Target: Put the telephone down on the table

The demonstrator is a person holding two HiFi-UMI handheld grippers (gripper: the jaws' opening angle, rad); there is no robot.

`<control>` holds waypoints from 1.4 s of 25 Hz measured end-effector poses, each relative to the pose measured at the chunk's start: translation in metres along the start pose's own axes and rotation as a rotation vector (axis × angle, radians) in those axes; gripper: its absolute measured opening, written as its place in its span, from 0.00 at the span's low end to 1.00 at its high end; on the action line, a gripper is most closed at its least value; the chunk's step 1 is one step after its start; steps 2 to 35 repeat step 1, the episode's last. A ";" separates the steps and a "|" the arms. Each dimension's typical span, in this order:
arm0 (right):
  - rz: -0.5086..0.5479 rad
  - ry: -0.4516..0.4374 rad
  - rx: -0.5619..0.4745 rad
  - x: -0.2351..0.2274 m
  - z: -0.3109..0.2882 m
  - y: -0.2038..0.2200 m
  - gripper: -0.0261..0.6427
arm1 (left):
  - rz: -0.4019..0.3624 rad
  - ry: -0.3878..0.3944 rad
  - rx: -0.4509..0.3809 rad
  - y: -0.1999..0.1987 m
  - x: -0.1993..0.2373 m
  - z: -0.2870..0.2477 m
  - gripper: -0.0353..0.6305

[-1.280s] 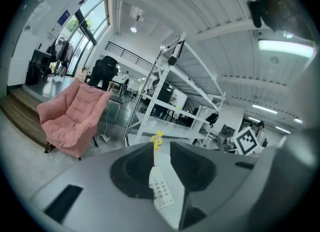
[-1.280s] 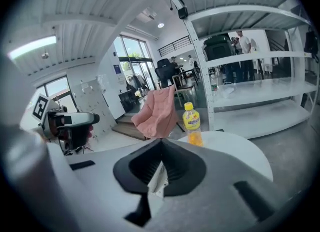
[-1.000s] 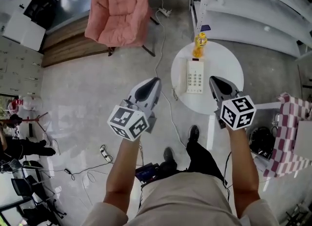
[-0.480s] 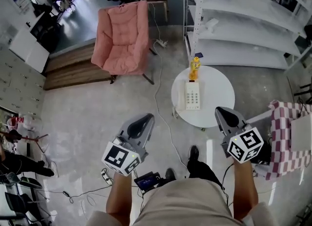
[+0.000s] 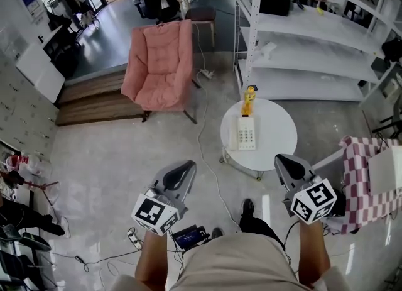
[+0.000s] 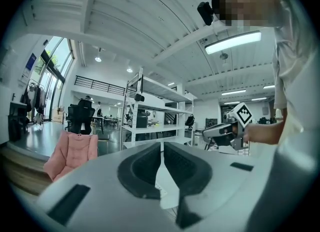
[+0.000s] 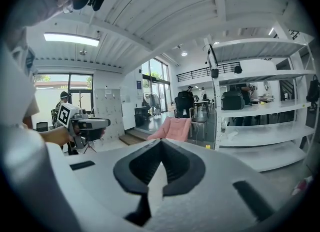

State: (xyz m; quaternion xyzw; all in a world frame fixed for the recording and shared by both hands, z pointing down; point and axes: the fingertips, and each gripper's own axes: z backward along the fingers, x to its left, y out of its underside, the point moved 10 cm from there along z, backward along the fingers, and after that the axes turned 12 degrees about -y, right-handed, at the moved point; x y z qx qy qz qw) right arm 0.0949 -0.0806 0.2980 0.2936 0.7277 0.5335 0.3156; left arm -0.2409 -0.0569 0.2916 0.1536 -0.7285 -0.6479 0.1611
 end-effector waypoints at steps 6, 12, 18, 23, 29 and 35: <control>0.001 0.000 -0.001 0.005 0.003 0.000 0.02 | -0.001 0.000 0.002 0.000 0.000 0.005 0.08; 0.001 0.000 -0.001 0.005 0.003 0.000 0.02 | -0.001 0.000 0.002 0.000 0.000 0.005 0.08; 0.001 0.000 -0.001 0.005 0.003 0.000 0.02 | -0.001 0.000 0.002 0.000 0.000 0.005 0.08; 0.001 0.000 -0.001 0.005 0.003 0.000 0.02 | -0.001 0.000 0.002 0.000 0.000 0.005 0.08; 0.001 0.000 -0.001 0.005 0.003 0.000 0.02 | -0.001 0.000 0.002 0.000 0.000 0.005 0.08; 0.001 0.000 -0.001 0.005 0.003 0.000 0.02 | -0.001 0.000 0.002 0.000 0.000 0.005 0.08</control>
